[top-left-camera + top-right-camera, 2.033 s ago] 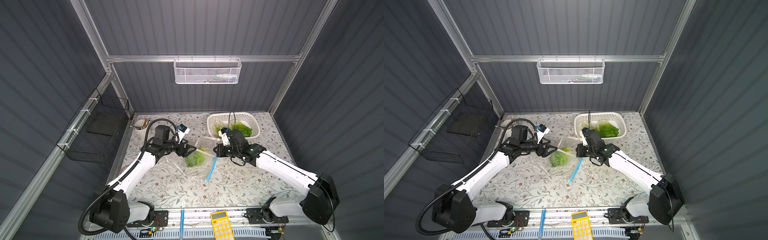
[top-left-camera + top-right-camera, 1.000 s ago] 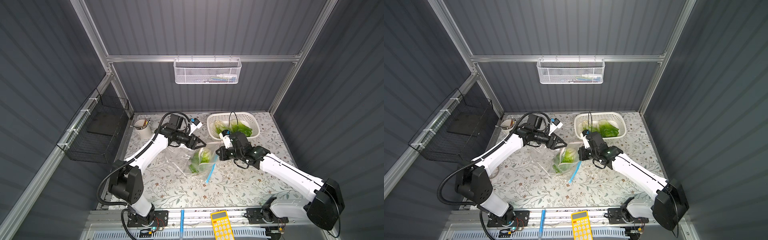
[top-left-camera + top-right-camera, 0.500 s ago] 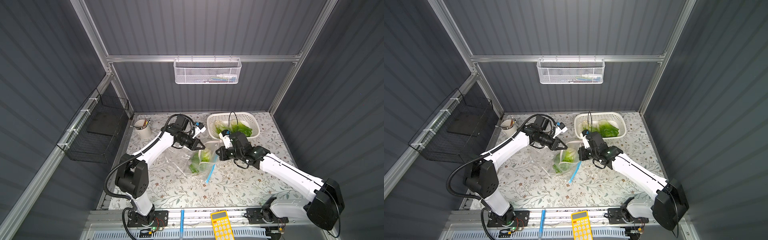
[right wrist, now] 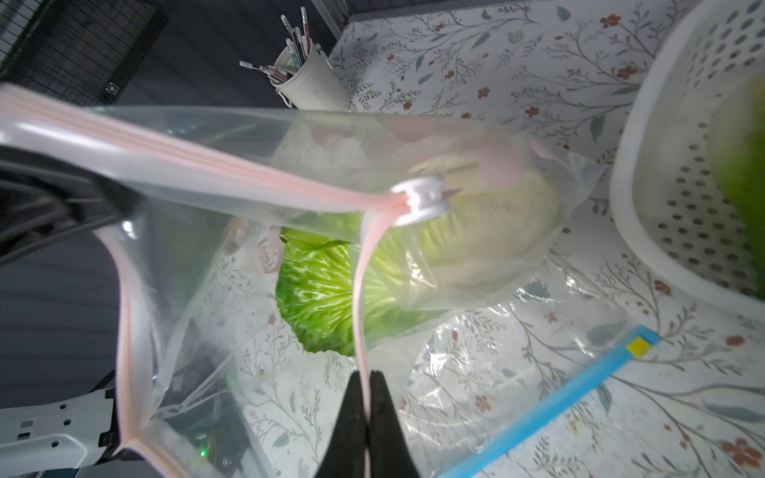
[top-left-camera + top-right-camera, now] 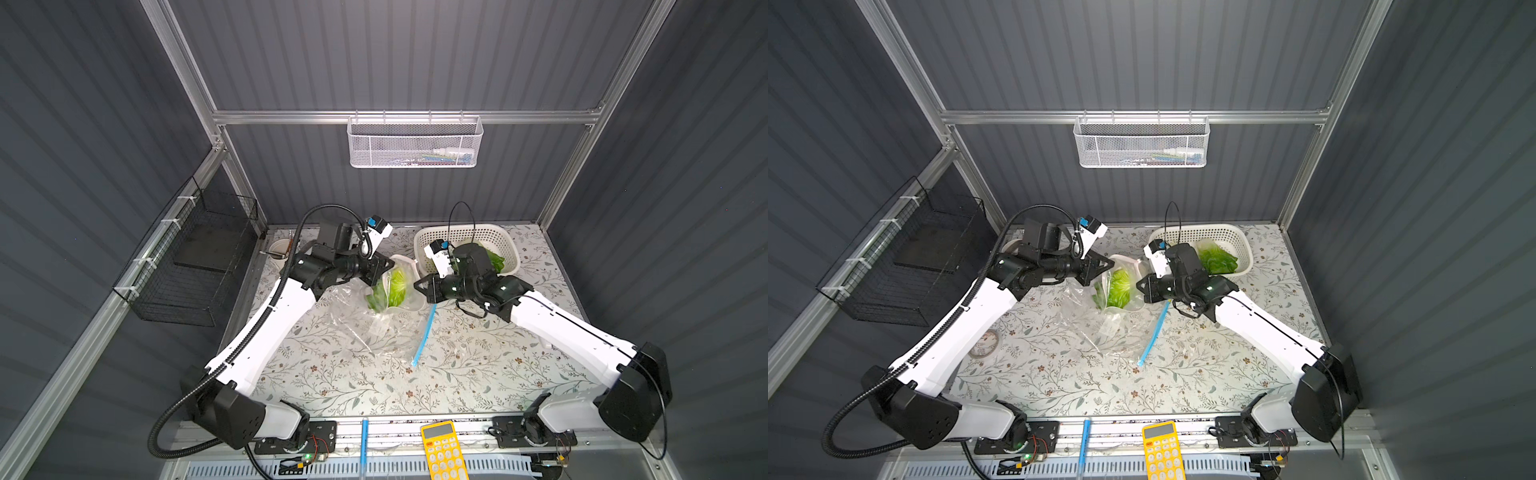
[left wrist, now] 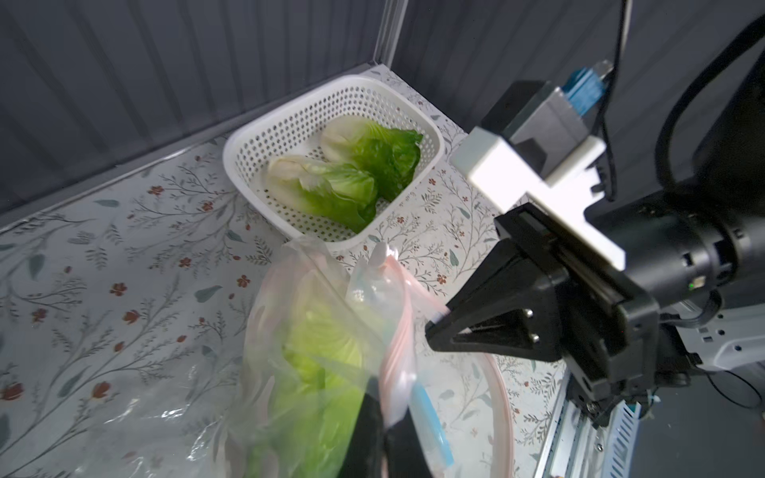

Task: Open the zip-top bag and take out the chinese cabbages
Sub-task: Adjust the zipper food storage bag at the center of the board.

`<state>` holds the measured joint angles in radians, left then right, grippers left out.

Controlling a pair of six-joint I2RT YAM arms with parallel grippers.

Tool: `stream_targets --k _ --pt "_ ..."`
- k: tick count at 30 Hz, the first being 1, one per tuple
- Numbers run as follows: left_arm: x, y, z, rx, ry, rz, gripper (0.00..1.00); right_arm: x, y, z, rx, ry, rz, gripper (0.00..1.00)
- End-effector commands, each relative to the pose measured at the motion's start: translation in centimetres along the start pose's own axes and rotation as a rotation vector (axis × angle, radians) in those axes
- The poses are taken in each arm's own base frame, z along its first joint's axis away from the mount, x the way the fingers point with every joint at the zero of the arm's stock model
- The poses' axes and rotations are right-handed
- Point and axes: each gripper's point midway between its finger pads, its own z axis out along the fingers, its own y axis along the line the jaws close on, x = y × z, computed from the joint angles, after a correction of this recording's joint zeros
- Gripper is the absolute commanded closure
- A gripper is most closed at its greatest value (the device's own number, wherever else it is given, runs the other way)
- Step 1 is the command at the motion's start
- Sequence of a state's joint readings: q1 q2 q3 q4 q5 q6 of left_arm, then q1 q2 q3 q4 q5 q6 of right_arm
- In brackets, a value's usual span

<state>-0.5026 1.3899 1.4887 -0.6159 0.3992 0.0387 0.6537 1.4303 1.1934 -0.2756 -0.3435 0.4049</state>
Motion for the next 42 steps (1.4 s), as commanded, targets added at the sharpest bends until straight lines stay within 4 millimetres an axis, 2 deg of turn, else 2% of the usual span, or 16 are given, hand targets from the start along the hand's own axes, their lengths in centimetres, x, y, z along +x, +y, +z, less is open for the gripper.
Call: stream_targets --k 1,4,7,11,14,16,19,22,23,26,29,31,34,36,38,42 --pt "-0.8 1.2 -1.4 -0.110 -0.003 -0.024 1.00 -0.5 0.5 1.6 -0.050 0.030 -0.019 1.00" --pt "0.3 1.7 -0.9 -0.122 0.037 -0.070 1.00 -0.2 -1.0 3.4 -0.044 0.075 0.021 1.00" --pt "2.6 2.5 0.8 -0.130 0.083 -0.142 1.00 1.0 -3.5 5.1 -0.015 0.119 0.085 1.00" --pt "7.7 3.4 4.4 -0.106 0.164 -0.288 1.00 3.4 -6.3 6.7 0.037 0.186 0.161 1.00" --pt "10.1 3.9 6.3 -0.101 0.213 -0.370 1.00 5.1 -7.9 7.1 0.101 0.228 0.182 0.90" --pt "10.9 4.1 7.2 -0.102 0.228 -0.401 1.00 5.8 -8.5 7.0 0.129 0.246 0.186 0.83" --pt "11.3 4.2 8.1 -0.097 0.231 -0.428 1.00 6.5 -9.2 6.5 0.172 0.261 0.190 0.70" --pt "11.2 3.3 8.8 -0.048 0.234 -0.450 1.00 6.6 -10.4 5.5 0.254 0.247 0.181 0.61" --pt "11.0 3.1 8.9 -0.042 0.232 -0.450 1.00 7.2 -10.6 4.9 0.277 0.267 0.189 0.56" --pt "10.7 2.7 9.0 -0.025 0.224 -0.457 0.98 7.1 -10.4 3.8 0.291 0.244 0.187 0.45" --pt "10.3 1.9 9.1 0.010 0.215 -0.467 0.88 6.5 -10.0 2.4 0.294 0.193 0.192 0.37" --pt "9.9 1.3 9.1 0.035 0.209 -0.467 0.74 6.2 -9.5 1.4 0.293 0.159 0.200 0.36" --pt "9.2 0.8 9.0 0.054 0.191 -0.462 0.60 4.4 -7.7 0.6 0.209 0.046 0.206 0.35" --pt "8.6 0.6 9.0 0.063 0.175 -0.465 0.45 3.4 -6.0 0.4 0.105 -0.025 0.225 0.35" --pt "7.9 0.3 9.0 0.082 0.162 -0.465 0.39 2.8 -4.2 0.2 0.005 -0.059 0.229 0.35" --pt "6.9 0.5 8.7 0.071 0.146 -0.448 0.36 2.8 -3.4 0.7 -0.035 -0.051 0.243 0.36"
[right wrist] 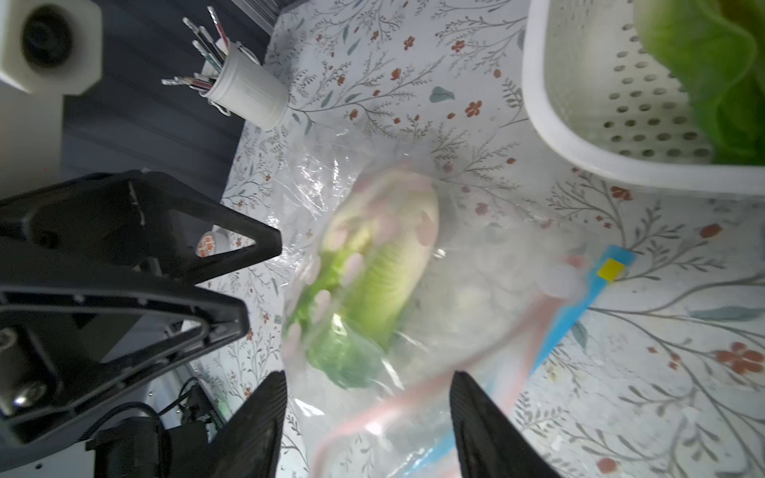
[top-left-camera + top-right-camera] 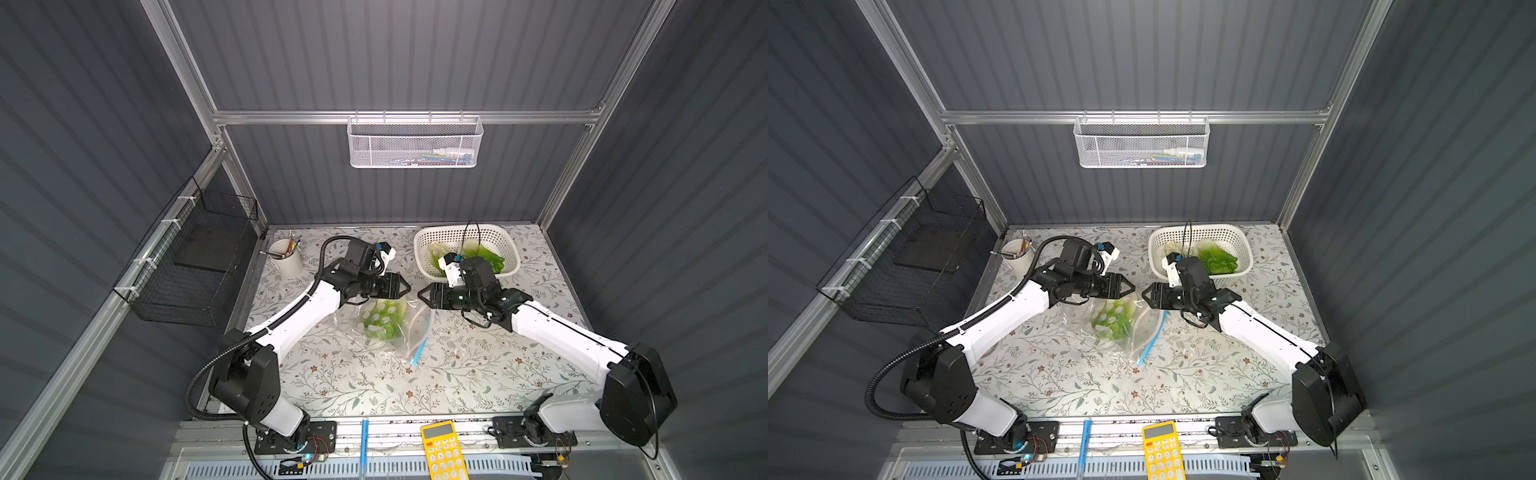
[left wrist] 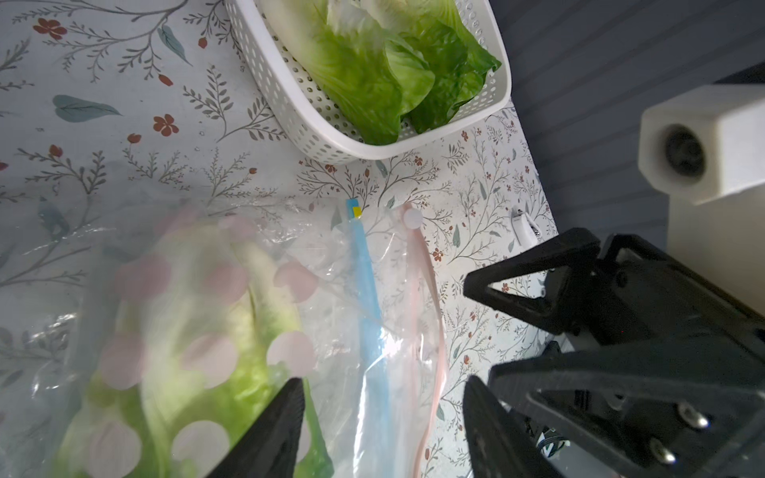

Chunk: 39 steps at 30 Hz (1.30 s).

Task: Open the zip-top bag and take out the chinese cabbages
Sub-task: Adjust the zipper food storage bag at the center of the board.

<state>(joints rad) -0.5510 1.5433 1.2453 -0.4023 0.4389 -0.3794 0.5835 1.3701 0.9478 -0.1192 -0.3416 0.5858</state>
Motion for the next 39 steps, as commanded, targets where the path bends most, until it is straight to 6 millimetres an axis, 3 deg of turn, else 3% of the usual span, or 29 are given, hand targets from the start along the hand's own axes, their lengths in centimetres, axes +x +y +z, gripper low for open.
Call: stream_targets --k 1,5,10,14,18,23,28,34,37,39 --pt "-1.9 -1.5 -0.8 0.018 -0.043 0.033 0.36 -0.6 2.0 0.4 -0.101 -0.012 0.026 0.36" --pt "-2.8 -0.7 -1.9 -0.081 -0.053 0.085 0.35 0.7 1.2 0.7 -0.075 0.023 0.062 0.37" --pt "-4.2 1.5 -4.2 -0.288 -0.049 0.189 0.32 2.3 -0.1 -0.9 -0.033 0.006 0.106 0.36" --pt "-3.8 4.8 -4.9 -0.421 0.025 0.170 0.29 4.2 -0.7 -1.5 -0.038 0.014 0.172 0.36" --pt "-2.5 8.8 -4.8 -0.407 0.093 0.032 0.28 6.2 -1.0 -1.4 -0.035 0.048 0.206 0.36" --pt "-1.0 12.4 -3.9 -0.364 0.100 -0.113 0.24 6.9 -1.1 -0.7 -0.065 0.056 0.247 0.36" --pt "1.4 14.1 -1.8 -0.318 0.166 -0.181 0.24 6.5 -0.7 0.7 -0.104 0.062 0.263 0.30" --pt "4.0 16.2 0.0 -0.286 0.239 -0.283 0.23 6.3 -0.6 2.6 -0.123 0.104 0.277 0.30" --pt "5.1 16.7 0.8 -0.257 0.265 -0.322 0.22 6.3 -0.7 3.0 -0.124 0.113 0.281 0.40" --pt "5.4 16.5 1.4 -0.227 0.273 -0.339 0.22 6.4 -1.2 3.0 -0.109 0.113 0.287 0.55"
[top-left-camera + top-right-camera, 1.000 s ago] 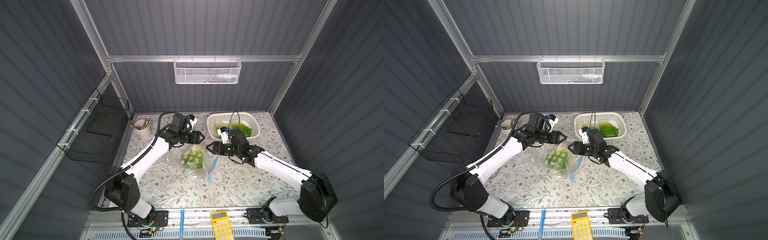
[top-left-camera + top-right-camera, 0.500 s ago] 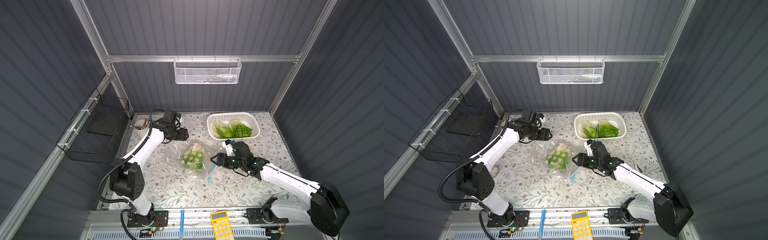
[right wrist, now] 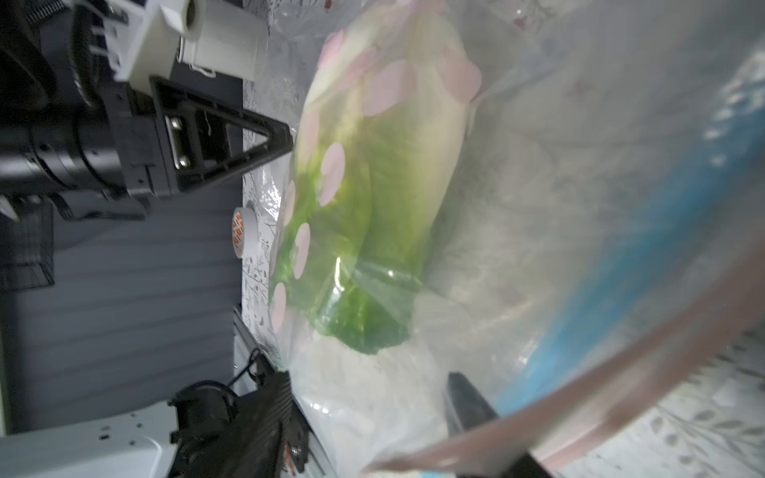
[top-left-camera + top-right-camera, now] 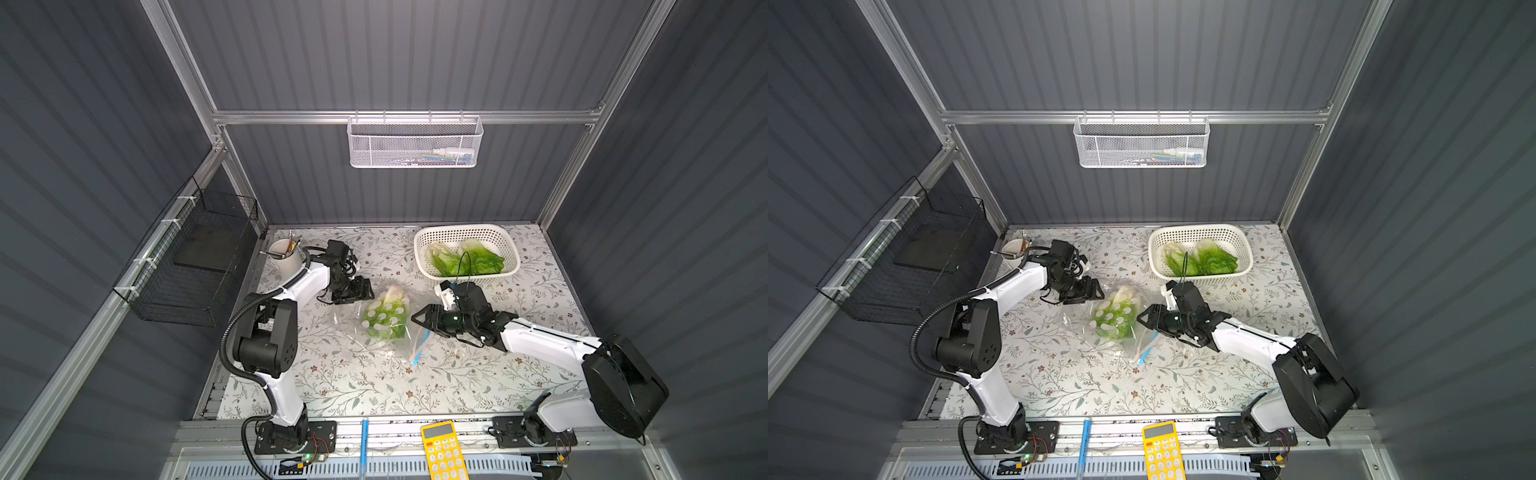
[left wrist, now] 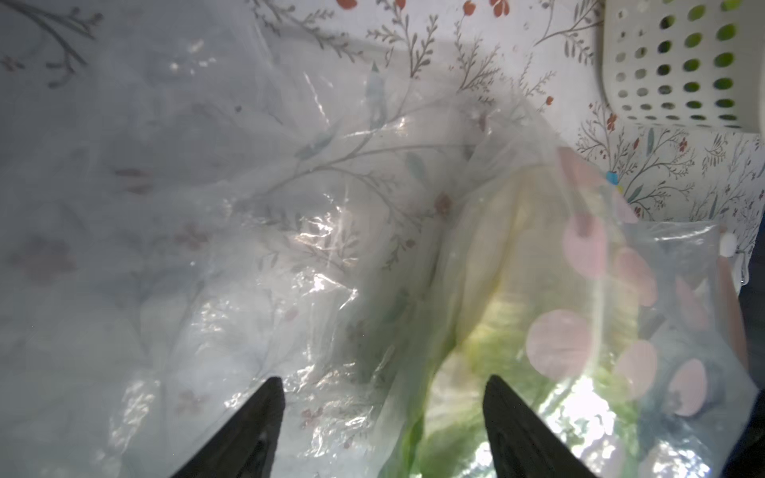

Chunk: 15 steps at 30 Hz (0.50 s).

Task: Open the zip-top bag and take out the chinese cabbages
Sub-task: Adjust the zipper food storage bag at the center of the board.

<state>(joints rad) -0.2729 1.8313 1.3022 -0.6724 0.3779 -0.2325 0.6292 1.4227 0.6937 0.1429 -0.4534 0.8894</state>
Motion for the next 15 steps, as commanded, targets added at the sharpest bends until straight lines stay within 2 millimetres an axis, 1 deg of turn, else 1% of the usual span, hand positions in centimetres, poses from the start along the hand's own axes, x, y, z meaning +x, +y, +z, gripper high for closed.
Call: stream_targets --k 1,7,9,11,15 --pt "0.6 -0.8 0.8 0.085 0.031 -0.038 0.23 -1.0 1.0 -0.3 -0.027 -0.021 -0.006 0.60" --pt "0.5 -1.7 1.2 0.155 0.034 -0.049 0.22 -0.1 -1.2 -0.3 0.027 -0.007 0.032 0.82" --pt "0.5 -2.2 1.2 0.185 0.030 -0.052 0.22 0.5 -2.0 -0.2 0.043 0.007 0.046 0.93" --pt "0.5 -2.7 1.0 0.213 0.025 -0.050 0.22 0.8 -2.6 -0.2 0.059 0.013 0.056 1.00" --pt "1.0 -3.1 1.4 0.257 0.050 -0.060 0.25 1.3 -3.8 -0.2 0.090 0.015 0.069 1.00"
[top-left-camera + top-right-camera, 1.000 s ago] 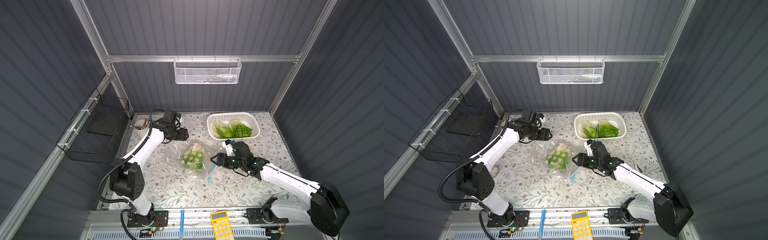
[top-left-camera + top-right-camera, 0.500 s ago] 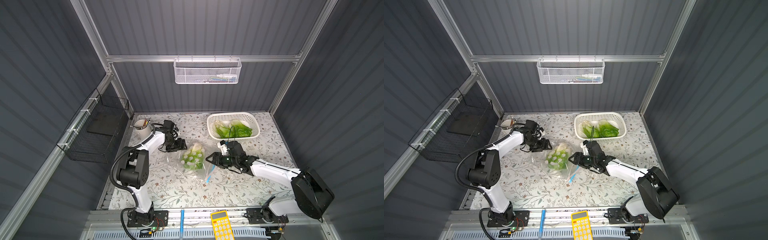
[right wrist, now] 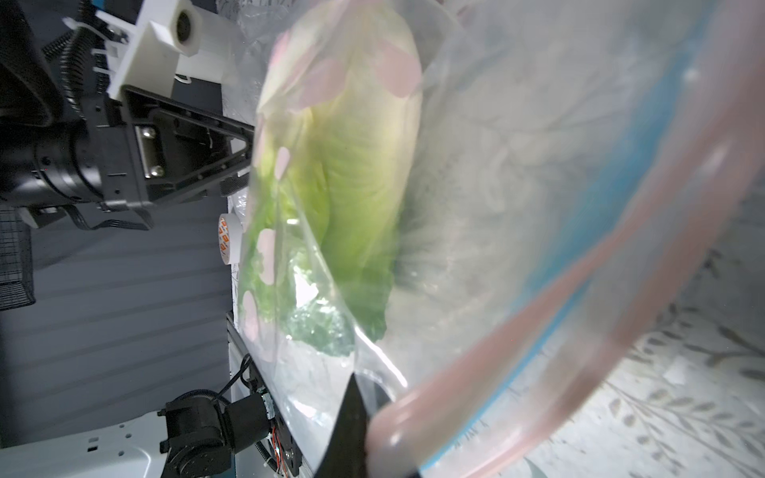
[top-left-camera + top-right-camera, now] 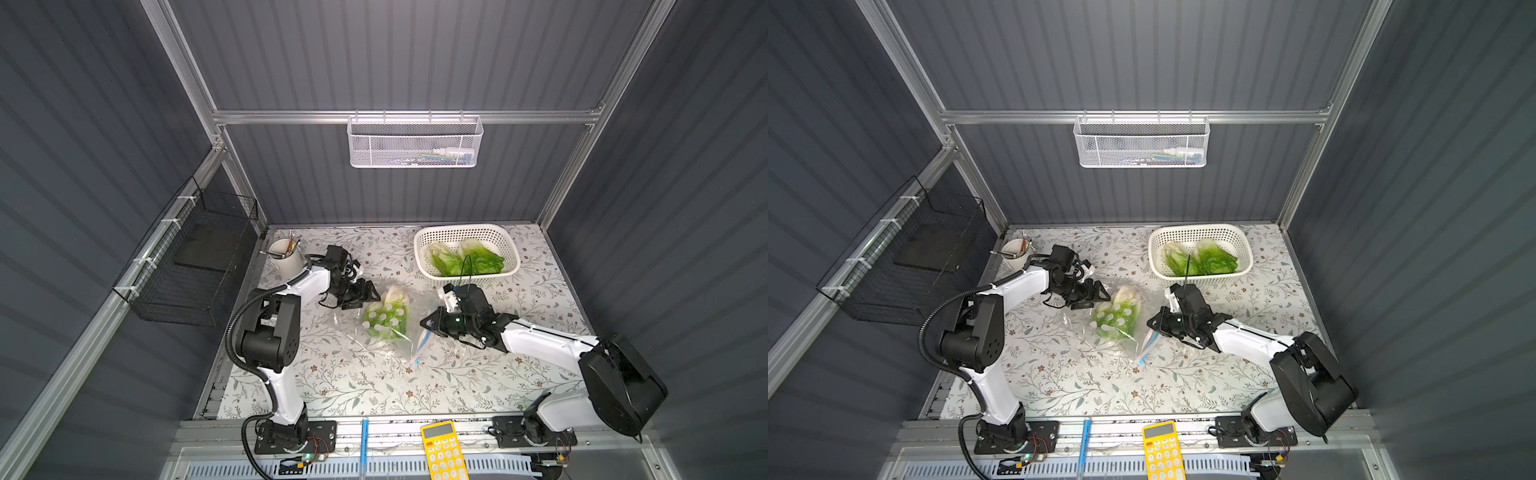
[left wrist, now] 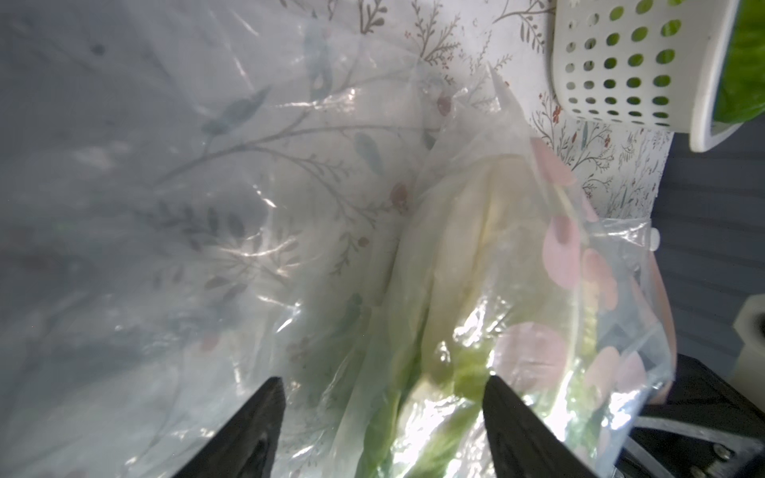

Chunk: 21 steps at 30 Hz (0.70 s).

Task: Open the zip-top bag and take out the chinese cabbages
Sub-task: Adjust the zipper food storage bag at the center of the board.

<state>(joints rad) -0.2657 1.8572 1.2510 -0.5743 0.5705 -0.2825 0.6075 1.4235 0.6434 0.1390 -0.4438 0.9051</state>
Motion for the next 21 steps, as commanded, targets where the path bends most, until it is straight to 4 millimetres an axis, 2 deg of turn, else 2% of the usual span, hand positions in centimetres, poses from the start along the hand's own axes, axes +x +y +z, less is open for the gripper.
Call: stream_targets --k 1,4,10,15,20,21 --pt "0.7 -0.8 0.4 0.071 0.032 -0.023 0.26 0.6 -1.6 -0.1 0.047 0.007 0.017 1.00" --pt "1.1 -0.8 0.8 0.091 0.054 -0.037 0.31 0.5 -2.0 -0.2 0.060 0.000 0.019 1.00" --pt "1.5 -1.8 1.2 0.176 0.070 -0.056 0.51 0.5 -2.8 0.2 0.079 0.009 0.026 1.00" --pt "1.6 -2.1 1.1 0.194 0.069 -0.048 0.68 0.3 -2.6 0.3 0.075 0.007 0.023 1.00" --pt "1.3 -2.7 0.7 0.210 0.058 -0.042 0.95 0.0 -2.5 0.3 0.076 0.006 0.017 1.00" --pt "1.2 -2.8 0.5 0.212 0.053 -0.038 0.97 0.0 -2.6 0.3 0.078 0.006 0.018 1.00"
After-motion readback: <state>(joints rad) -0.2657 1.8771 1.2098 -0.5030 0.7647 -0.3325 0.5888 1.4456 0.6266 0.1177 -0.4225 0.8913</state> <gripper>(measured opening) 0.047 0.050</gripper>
